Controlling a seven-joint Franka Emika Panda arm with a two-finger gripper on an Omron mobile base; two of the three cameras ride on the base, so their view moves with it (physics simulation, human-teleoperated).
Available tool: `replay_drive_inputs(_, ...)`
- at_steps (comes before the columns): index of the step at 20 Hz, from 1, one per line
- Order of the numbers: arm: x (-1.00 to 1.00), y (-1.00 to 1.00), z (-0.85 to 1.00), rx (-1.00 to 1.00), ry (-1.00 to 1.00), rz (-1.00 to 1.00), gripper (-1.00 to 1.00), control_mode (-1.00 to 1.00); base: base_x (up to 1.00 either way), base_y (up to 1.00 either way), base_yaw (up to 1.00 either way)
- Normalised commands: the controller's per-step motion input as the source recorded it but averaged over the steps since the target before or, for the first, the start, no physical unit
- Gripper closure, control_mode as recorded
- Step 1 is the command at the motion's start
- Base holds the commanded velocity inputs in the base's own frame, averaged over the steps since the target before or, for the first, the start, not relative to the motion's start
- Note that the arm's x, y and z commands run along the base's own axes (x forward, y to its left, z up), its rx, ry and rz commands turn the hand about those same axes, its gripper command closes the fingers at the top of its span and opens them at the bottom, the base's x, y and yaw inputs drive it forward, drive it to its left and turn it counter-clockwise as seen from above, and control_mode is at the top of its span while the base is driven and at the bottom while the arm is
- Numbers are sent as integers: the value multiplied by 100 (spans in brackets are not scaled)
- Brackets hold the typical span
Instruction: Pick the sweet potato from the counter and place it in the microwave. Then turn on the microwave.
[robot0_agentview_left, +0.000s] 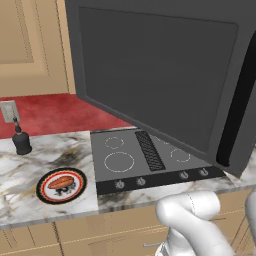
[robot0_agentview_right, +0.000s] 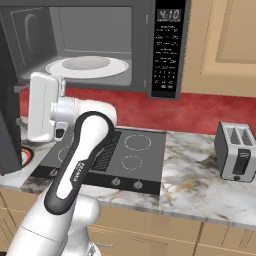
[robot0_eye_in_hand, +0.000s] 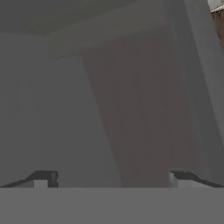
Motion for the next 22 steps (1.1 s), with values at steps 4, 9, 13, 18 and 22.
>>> replay_drive_inputs(4,-31,64,0,0,0,1,-100,-100,0,0,0)
replay_drive_inputs(9,-31,68,0,0,0,0,-100,-100,0,0,0)
replay_drive_inputs(13,-30,75,0,0,0,0,-100,-100,0,0,0)
replay_drive_inputs(18,-23,81,0,0,0,0,-100,-100,0,0,0)
replay_drive_inputs(22,-17,74,5,0,-1,0,-100,-100,0,0,0)
